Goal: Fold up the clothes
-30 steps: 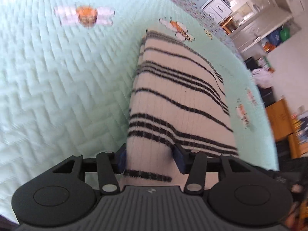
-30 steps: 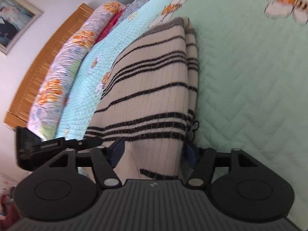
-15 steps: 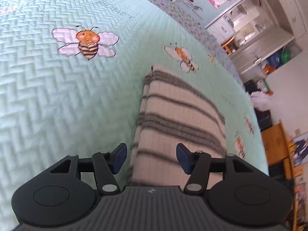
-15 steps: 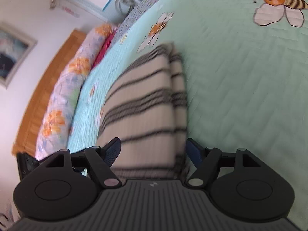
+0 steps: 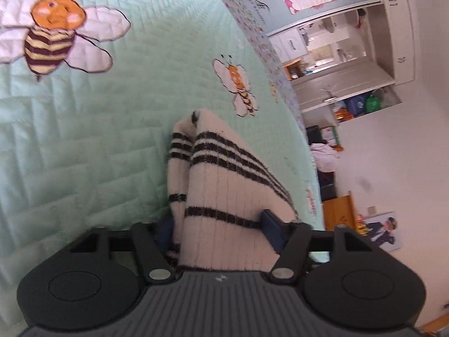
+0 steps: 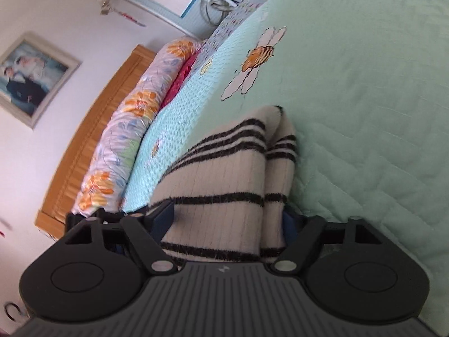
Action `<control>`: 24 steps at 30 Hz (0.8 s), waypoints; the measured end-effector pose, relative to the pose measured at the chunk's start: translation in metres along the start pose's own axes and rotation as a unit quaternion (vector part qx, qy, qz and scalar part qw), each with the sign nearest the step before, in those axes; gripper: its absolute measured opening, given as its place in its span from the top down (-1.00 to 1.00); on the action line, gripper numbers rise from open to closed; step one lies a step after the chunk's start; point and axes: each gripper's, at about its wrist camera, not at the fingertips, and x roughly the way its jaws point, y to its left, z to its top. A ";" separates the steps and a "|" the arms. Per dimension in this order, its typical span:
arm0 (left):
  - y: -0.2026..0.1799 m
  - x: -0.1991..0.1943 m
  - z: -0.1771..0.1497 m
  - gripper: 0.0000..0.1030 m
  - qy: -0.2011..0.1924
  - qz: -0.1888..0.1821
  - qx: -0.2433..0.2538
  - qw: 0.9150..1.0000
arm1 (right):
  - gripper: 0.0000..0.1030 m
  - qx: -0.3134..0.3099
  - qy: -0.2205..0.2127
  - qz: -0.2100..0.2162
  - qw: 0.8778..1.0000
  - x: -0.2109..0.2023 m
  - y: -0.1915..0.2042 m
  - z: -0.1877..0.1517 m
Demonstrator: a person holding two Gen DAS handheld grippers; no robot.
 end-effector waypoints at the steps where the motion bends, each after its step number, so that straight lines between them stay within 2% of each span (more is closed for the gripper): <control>1: -0.003 0.001 0.001 0.38 -0.002 -0.004 0.002 1.000 | 0.27 -0.001 -0.003 0.001 1.000 -0.001 0.001 0.002; 2: -0.007 0.001 0.002 0.42 -0.005 -0.002 0.013 1.000 | 0.37 -0.002 -0.008 0.003 1.000 -0.002 0.002 0.003; 5: -0.027 0.000 0.009 0.52 -0.019 0.001 0.049 0.999 | 0.51 -0.014 -0.022 0.007 1.000 -0.009 0.011 0.014; 9: -0.053 0.006 0.037 0.53 -0.051 -0.011 0.073 0.996 | 0.52 -0.026 -0.056 0.013 0.998 -0.007 0.021 0.050; 11: -0.054 0.021 0.050 0.48 -0.059 0.012 0.076 0.995 | 0.50 -0.032 -0.071 0.001 0.997 -0.002 0.023 0.068; 12: -0.050 0.032 0.054 0.35 -0.058 0.043 0.082 0.994 | 0.47 -0.037 -0.070 -0.013 0.997 0.006 0.020 0.075; 14: -0.040 0.053 0.057 0.17 -0.051 0.117 0.090 0.988 | 0.12 -0.030 -0.045 -0.066 0.996 0.030 0.004 0.082; 15: -0.033 0.056 0.058 -0.06 -0.060 0.124 0.082 0.987 | 0.01 -0.031 -0.043 -0.076 0.996 0.036 -0.002 0.081; 17: -0.030 0.044 0.056 -0.06 -0.097 0.125 0.065 0.985 | -0.07 -0.030 -0.048 -0.085 0.995 0.036 -0.005 0.079; 20: -0.042 0.012 0.052 -0.08 -0.153 0.161 0.057 0.973 | -0.14 -0.033 -0.074 -0.090 0.993 0.017 0.009 0.073; 22: -0.062 -0.006 0.043 -0.08 -0.156 0.189 0.079 0.966 | -0.21 -0.060 -0.099 -0.115 0.987 -0.001 0.029 0.062; 24: -0.084 -0.021 0.031 -0.08 -0.143 0.220 0.114 0.958 | -0.41 -0.097 -0.110 -0.151 0.978 -0.016 0.053 0.048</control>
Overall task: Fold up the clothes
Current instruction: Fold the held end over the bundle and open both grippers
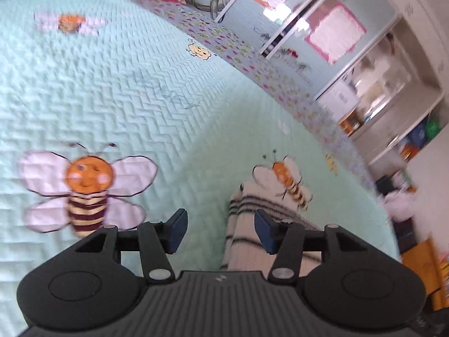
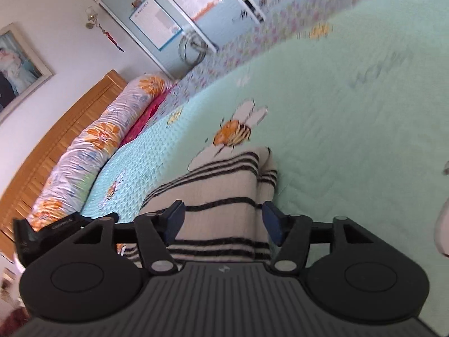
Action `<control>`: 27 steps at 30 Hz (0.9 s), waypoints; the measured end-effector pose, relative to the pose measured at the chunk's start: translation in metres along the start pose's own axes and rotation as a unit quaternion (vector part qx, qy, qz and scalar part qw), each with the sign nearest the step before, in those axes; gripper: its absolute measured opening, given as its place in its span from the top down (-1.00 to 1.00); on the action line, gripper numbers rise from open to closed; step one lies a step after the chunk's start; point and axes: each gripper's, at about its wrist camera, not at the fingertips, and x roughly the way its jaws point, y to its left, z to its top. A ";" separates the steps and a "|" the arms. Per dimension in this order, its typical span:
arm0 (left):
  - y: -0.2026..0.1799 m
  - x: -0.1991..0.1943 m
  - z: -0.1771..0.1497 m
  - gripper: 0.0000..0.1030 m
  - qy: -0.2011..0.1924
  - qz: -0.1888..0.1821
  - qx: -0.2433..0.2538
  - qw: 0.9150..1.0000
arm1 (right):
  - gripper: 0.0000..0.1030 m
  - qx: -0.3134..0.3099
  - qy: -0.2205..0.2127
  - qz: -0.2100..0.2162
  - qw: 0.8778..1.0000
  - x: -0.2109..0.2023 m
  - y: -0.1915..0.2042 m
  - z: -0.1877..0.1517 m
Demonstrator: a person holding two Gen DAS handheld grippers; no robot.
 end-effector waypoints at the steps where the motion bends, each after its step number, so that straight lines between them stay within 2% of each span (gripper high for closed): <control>1: -0.009 -0.010 -0.006 -0.10 0.010 0.012 0.031 0.999 | -0.51 -0.039 0.008 -0.032 0.999 -0.005 0.018 -0.003; 2: -0.019 -0.019 -0.014 -0.15 0.018 0.028 0.061 0.998 | -0.55 -0.080 0.020 -0.068 0.994 -0.008 0.037 -0.008; 3: -0.029 -0.029 -0.022 -0.34 0.027 0.045 0.091 0.995 | -0.57 -0.122 0.033 -0.105 0.986 -0.011 0.055 -0.012; 4: -0.037 -0.036 -0.030 -0.44 0.040 0.069 0.117 0.990 | -0.58 -0.155 0.048 -0.138 0.977 -0.014 0.073 -0.019; 6: -0.041 -0.048 -0.050 -0.44 0.080 0.117 0.137 0.980 | -0.58 -0.171 0.074 -0.169 0.968 -0.020 0.097 -0.026; 7: -0.042 -0.054 -0.057 -0.44 0.097 0.127 0.141 0.977 | -0.58 -0.164 0.092 -0.174 0.967 -0.028 0.102 -0.030; 12: -0.047 -0.083 -0.082 -0.44 0.162 0.133 0.148 0.967 | -0.58 -0.110 0.157 -0.169 0.967 -0.052 0.125 -0.036; 16: -0.049 -0.101 -0.094 -0.44 0.200 0.132 0.139 0.961 | -0.58 -0.104 0.194 -0.201 0.954 -0.066 0.140 -0.043; 18: -0.055 -0.104 -0.098 -0.44 0.236 0.145 0.150 0.949 | -0.58 -0.105 0.228 -0.213 0.944 -0.069 0.146 -0.047; 19: -0.058 -0.107 -0.101 -0.44 0.243 0.149 0.157 0.946 | -0.58 -0.104 0.249 -0.211 0.939 -0.070 0.148 -0.049; 23: -0.070 -0.122 -0.110 -0.44 0.249 0.158 0.179 0.939 | -0.58 -0.116 0.265 -0.208 0.934 -0.088 0.158 -0.056; 27: -0.073 -0.131 -0.119 -0.42 0.265 0.160 0.182 0.933 | -0.59 -0.099 0.307 -0.192 0.927 -0.098 0.160 -0.066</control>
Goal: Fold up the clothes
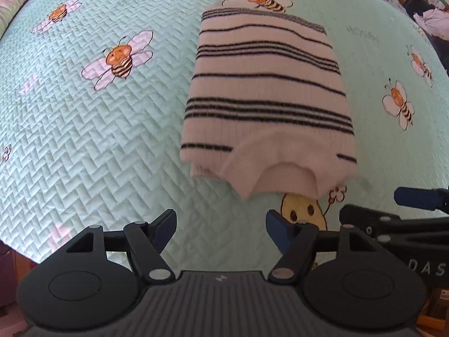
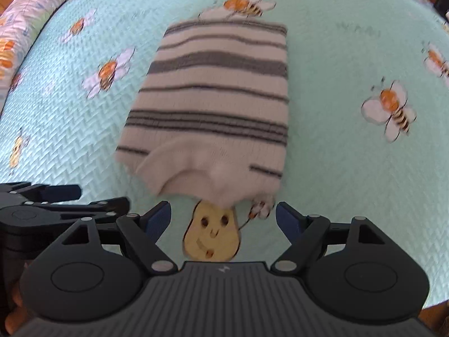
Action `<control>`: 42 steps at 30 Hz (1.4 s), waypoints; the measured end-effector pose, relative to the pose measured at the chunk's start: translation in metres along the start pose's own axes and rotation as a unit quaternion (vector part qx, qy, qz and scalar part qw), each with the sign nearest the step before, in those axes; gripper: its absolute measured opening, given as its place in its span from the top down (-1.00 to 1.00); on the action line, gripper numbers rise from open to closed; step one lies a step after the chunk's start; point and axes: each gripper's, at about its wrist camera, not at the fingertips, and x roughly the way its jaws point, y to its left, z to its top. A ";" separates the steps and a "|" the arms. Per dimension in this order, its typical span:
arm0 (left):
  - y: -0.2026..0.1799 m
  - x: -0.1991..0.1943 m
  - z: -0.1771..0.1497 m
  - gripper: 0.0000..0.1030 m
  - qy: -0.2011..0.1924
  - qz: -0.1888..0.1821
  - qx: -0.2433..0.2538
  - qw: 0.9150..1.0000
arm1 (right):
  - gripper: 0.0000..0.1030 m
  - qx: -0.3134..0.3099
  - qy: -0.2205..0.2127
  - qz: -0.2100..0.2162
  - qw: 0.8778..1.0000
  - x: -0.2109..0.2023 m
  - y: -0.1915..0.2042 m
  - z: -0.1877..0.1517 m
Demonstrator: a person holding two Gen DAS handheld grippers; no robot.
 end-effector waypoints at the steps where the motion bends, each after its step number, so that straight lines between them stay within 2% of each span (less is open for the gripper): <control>1: -0.001 0.000 -0.002 -0.43 0.002 0.003 0.002 1.000 | -0.59 -0.001 0.007 0.001 1.000 0.000 0.001 -0.004; 6: -0.002 0.004 -0.008 -0.43 0.018 0.020 0.015 1.000 | -0.59 -0.018 0.026 -0.032 0.999 0.007 0.011 -0.013; 9: 0.000 0.006 -0.012 -0.43 0.022 0.027 0.018 0.999 | -0.59 -0.017 0.010 -0.046 0.999 0.007 0.017 -0.020; 13: 0.002 0.008 -0.018 -0.43 0.023 0.028 0.011 0.999 | -0.59 -0.001 -0.006 -0.043 0.999 0.004 0.016 -0.029; 23: -0.001 0.003 -0.014 -0.43 0.012 0.027 0.010 1.000 | -0.59 -0.014 -0.018 -0.057 0.998 -0.001 0.019 -0.025; 42: -0.004 -0.002 -0.003 -0.43 0.002 0.027 0.014 1.000 | -0.59 -0.005 -0.025 -0.051 0.998 -0.005 0.012 -0.016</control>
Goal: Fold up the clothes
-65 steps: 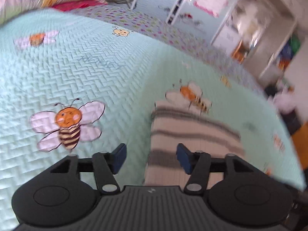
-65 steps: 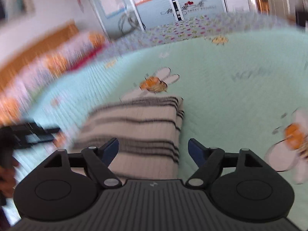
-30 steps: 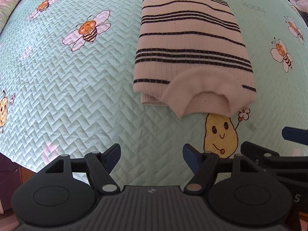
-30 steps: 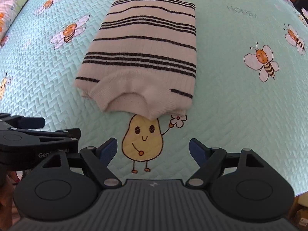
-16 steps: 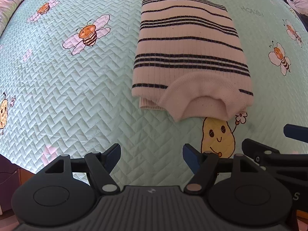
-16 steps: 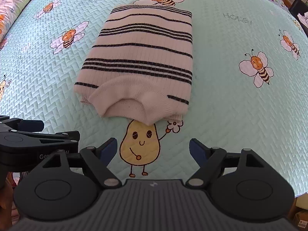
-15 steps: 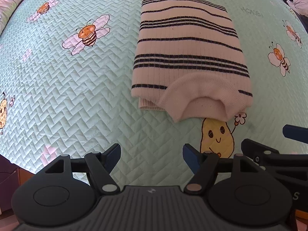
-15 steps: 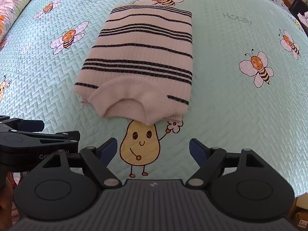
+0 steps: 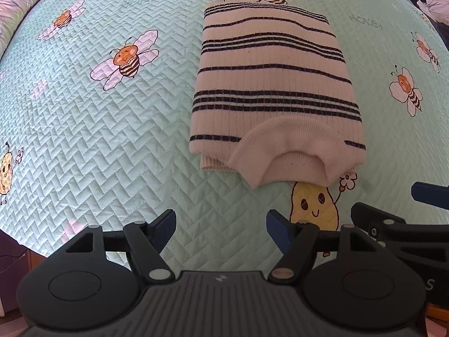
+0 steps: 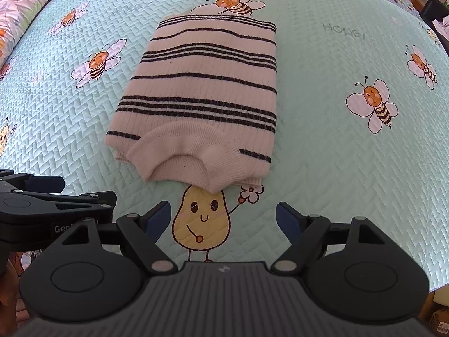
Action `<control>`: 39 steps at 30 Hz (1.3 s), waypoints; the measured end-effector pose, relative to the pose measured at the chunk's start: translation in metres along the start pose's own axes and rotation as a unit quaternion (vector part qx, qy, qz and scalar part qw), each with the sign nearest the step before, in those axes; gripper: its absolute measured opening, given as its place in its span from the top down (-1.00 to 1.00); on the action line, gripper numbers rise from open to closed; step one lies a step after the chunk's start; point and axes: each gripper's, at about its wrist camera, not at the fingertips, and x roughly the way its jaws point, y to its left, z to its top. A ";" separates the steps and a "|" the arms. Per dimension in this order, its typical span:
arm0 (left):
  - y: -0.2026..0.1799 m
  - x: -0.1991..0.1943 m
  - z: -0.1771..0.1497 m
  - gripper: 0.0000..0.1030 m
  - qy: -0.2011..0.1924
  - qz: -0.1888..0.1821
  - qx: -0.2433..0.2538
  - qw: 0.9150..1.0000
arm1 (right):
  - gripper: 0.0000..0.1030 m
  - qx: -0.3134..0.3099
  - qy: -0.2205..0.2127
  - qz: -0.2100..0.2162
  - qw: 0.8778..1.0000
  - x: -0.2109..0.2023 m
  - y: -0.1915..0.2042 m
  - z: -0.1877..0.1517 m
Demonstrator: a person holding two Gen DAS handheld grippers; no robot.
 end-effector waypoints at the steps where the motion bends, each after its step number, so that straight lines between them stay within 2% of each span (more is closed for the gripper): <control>1: 0.000 0.000 0.000 -0.43 0.000 0.000 0.000 1.000 | -0.59 0.001 0.000 0.001 1.000 0.000 0.000 0.000; 19: -0.002 0.007 -0.002 -0.43 0.007 -0.004 -0.001 1.000 | -0.59 -0.001 0.006 0.008 1.000 0.005 0.000 -0.003; 21: 0.001 0.013 -0.001 -0.43 0.003 -0.027 -0.007 1.000 | -0.59 -0.002 0.004 0.012 1.000 0.007 -0.002 -0.003; 23: 0.009 0.021 -0.001 -0.43 -0.003 -0.079 -0.029 0.996 | -0.59 -0.005 -0.006 0.031 0.999 0.012 -0.010 -0.002; 25: 0.031 0.025 -0.007 -0.42 -0.024 -0.147 -0.099 0.984 | -0.59 0.007 -0.019 0.062 0.998 0.017 -0.024 -0.003; 27: 0.056 0.030 -0.018 -0.42 -0.055 -0.190 -0.177 0.964 | -0.58 0.049 -0.047 0.110 0.992 0.022 -0.052 -0.007; 28: 0.069 0.033 -0.024 -0.42 -0.071 -0.208 -0.216 0.951 | -0.59 0.080 -0.069 0.140 0.985 0.024 -0.070 -0.011; 30: 0.090 0.045 -0.033 -0.42 -0.079 -0.233 -0.279 0.928 | -0.58 0.146 -0.097 0.205 0.963 0.036 -0.105 -0.021; 31: 0.097 0.053 -0.037 -0.41 -0.077 -0.246 -0.303 0.918 | -0.59 0.172 -0.094 0.234 0.952 0.047 -0.119 -0.024; 33: 0.105 0.069 -0.041 -0.40 -0.073 -0.272 -0.335 0.899 | -0.59 0.210 -0.087 0.257 0.939 0.067 -0.136 -0.027; 35: 0.109 0.081 -0.042 -0.40 -0.081 -0.282 -0.356 0.887 | -0.59 0.239 -0.082 0.281 0.926 0.086 -0.149 -0.028; 36: 0.110 0.086 -0.042 -0.40 -0.090 -0.281 -0.360 0.885 | -0.59 0.249 -0.081 0.296 0.919 0.094 -0.152 -0.029; 39: 0.110 0.100 -0.035 -0.40 -0.098 -0.276 -0.361 0.886 | -0.59 0.271 -0.068 0.336 0.900 0.121 -0.156 -0.027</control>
